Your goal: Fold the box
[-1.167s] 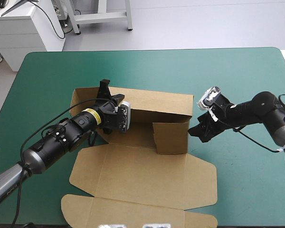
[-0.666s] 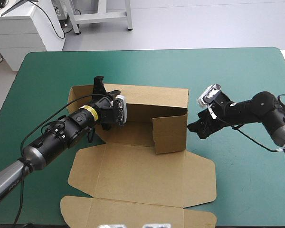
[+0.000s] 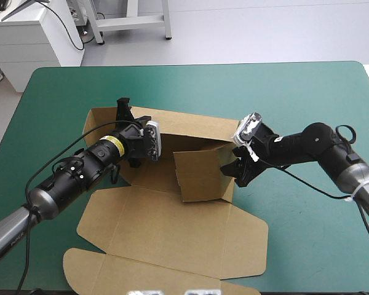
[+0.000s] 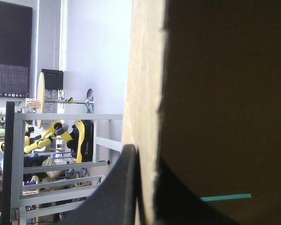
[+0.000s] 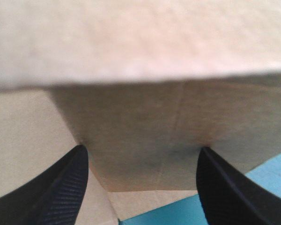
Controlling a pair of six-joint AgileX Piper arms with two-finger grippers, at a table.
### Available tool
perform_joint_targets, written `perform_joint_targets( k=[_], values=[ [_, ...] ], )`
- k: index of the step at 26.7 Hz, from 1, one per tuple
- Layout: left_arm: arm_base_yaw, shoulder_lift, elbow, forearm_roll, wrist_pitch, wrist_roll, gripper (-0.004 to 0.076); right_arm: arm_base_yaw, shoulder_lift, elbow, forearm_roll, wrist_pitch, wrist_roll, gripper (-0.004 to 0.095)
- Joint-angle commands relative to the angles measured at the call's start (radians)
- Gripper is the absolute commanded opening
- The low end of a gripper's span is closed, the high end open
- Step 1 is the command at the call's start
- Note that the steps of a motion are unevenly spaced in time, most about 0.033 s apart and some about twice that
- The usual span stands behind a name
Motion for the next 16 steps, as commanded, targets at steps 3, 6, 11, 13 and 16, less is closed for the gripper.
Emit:
perform_joint_targets(
  k=[3,6,11,13,16],
  values=[
    [0.001,-0.007,-0.001,-0.017,0.107,-0.026,-0.0008,0.044,-0.034,-0.029,0.089,0.009,0.017,0.0617],
    [0.001,-0.007,-0.001,-0.015,0.109,-0.026,-0.0008,0.044,-0.034,-0.029,0.087,0.007,0.017,0.0614],
    [0.001,-0.007,-0.001,-0.015,0.107,-0.026,-0.0008,0.044,-0.034,-0.029,0.214,0.132,0.000,0.0601],
    [0.001,-0.007,-0.001,-0.015,0.105,-0.026,-0.0008,0.044,-0.034,-0.034,0.250,0.184,-0.015,0.0601],
    [0.001,-0.007,-0.001,-0.015,0.103,-0.026,-0.0008,0.044,-0.034,-0.052,0.279,0.261,-0.015,0.0600]
  ],
)
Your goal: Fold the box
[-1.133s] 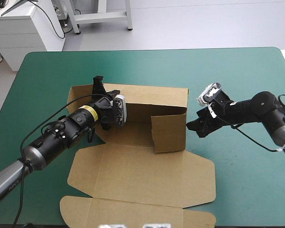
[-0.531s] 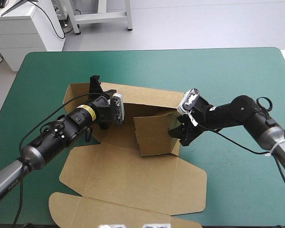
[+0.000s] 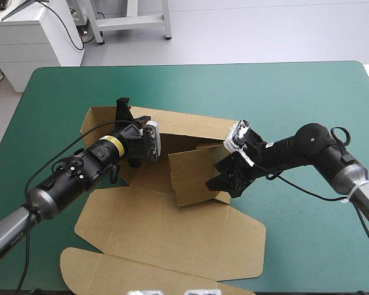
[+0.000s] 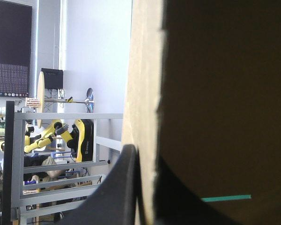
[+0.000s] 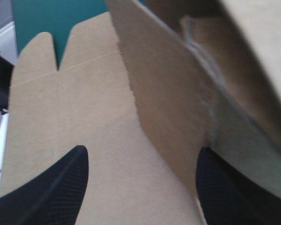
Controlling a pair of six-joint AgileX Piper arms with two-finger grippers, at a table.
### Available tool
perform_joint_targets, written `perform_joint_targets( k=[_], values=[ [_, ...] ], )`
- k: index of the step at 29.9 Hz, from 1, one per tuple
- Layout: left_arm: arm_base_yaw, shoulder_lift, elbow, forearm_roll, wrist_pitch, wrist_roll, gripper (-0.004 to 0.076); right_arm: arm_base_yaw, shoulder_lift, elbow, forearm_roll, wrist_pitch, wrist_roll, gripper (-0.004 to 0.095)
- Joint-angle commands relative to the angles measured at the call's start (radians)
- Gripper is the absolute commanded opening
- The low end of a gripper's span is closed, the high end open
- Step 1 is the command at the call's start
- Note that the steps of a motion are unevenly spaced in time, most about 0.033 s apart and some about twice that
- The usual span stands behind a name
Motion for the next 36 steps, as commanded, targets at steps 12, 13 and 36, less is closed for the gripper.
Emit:
perform_joint_targets(
  k=[12,13,36],
  values=[
    [-0.002,-0.007,-0.001,0.024,0.123,-0.031,-0.0008,0.006,-0.073,-0.172,0.127,0.179,0.033,0.0531],
    [-0.002,-0.007,-0.001,0.024,0.124,-0.031,-0.0008,0.006,-0.082,-0.187,0.127,0.178,0.032,0.0518],
    [-0.002,-0.007,-0.001,0.490,0.183,-0.503,-0.0008,0.004,-0.113,-0.403,-0.640,-0.343,0.653,-0.0019]
  ],
)
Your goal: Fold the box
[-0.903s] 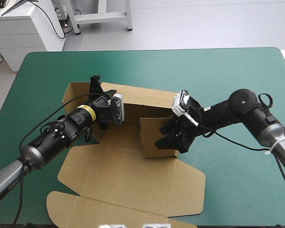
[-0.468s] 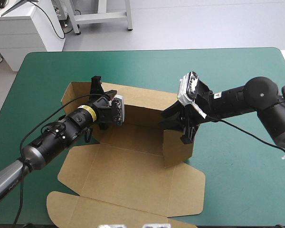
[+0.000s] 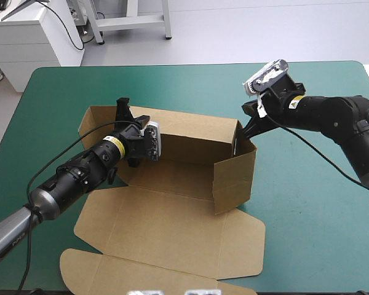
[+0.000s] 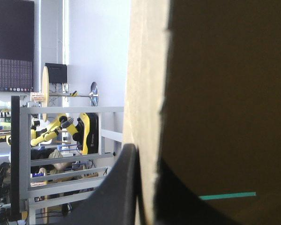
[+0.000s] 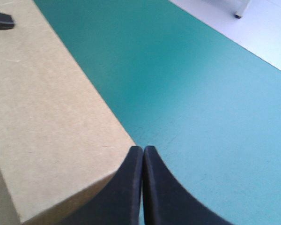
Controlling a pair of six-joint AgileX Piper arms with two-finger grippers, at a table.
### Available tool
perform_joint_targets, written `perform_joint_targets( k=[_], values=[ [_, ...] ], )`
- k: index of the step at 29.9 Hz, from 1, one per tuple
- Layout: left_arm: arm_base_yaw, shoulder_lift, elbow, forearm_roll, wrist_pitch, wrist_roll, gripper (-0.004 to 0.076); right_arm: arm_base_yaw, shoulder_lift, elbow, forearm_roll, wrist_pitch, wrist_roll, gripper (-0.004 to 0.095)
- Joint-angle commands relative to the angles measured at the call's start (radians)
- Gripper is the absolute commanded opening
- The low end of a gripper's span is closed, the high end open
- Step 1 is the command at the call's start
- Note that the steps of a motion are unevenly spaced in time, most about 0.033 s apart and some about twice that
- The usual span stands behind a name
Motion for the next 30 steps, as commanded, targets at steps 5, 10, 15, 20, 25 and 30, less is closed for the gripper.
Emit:
perform_joint_targets(
  k=[5,10,15,20,25,30],
  values=[
    [0.006,-0.012,-0.002,0.332,0.174,-0.419,-0.0008,-0.003,-0.028,-0.036,-0.164,-0.139,0.183,-0.0020],
    [0.006,-0.021,-0.002,0.462,0.189,-0.576,-0.0008,-0.043,-0.024,-0.036,-0.293,-0.174,0.328,-0.0019],
    [0.006,-0.021,-0.002,0.505,0.273,-0.641,-0.0008,-0.095,-0.002,-0.036,-0.258,-0.172,0.335,-0.0019],
    [0.004,-0.021,-0.002,0.517,0.294,-0.677,-0.0008,-0.097,0.039,-0.036,-0.240,-0.174,0.320,-0.0021],
    [0.004,-0.021,-0.033,0.575,0.342,-0.679,-0.0008,-0.097,0.088,-0.046,-0.171,-0.183,0.282,-0.0021],
    [0.002,-0.021,-0.102,0.523,0.382,-0.681,-0.0007,-0.097,0.131,-0.106,-0.130,-0.189,0.263,-0.0021]
  ],
)
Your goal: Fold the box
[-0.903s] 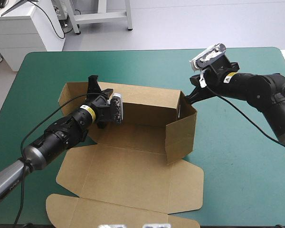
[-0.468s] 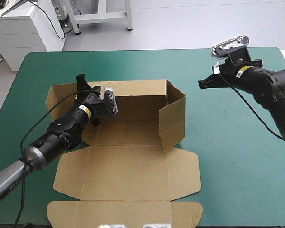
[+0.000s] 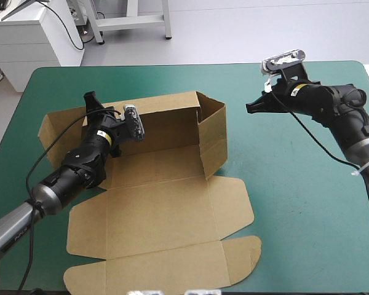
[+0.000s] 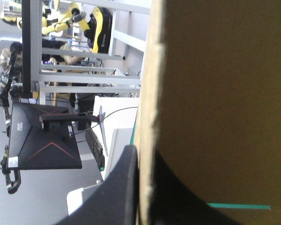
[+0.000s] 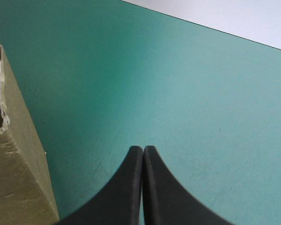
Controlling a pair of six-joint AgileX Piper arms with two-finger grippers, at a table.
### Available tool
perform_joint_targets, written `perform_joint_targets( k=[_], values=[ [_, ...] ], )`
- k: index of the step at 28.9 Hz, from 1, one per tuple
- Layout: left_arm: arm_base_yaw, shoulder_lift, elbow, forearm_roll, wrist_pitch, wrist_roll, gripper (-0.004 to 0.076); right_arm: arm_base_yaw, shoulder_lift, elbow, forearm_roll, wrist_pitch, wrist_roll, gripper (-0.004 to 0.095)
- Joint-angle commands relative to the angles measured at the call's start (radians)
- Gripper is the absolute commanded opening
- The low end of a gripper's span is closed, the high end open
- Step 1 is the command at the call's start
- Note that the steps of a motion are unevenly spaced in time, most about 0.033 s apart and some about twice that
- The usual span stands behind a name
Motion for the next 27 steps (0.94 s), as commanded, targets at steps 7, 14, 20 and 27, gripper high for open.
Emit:
perform_joint_targets(
  k=[7,14,20,27],
  values=[
    [-0.067,-0.033,-0.058,0.026,0.022,-0.023,-0.0008,-0.008,0.042,-0.190,0.086,-0.042,-0.038,-0.0021],
    [-0.098,-0.032,-0.058,0.024,0.054,-0.023,-0.0008,-0.008,0.122,-0.264,0.149,0.050,-0.057,-0.0021],
    [-0.098,-0.020,-0.056,0.024,0.082,-0.023,-0.0008,-0.008,0.175,-0.263,0.233,0.098,-0.105,-0.0021],
    [-0.098,0.008,-0.054,0.026,0.094,-0.022,-0.0008,-0.025,0.222,-0.263,0.319,0.150,-0.189,-0.0021]
  ],
)
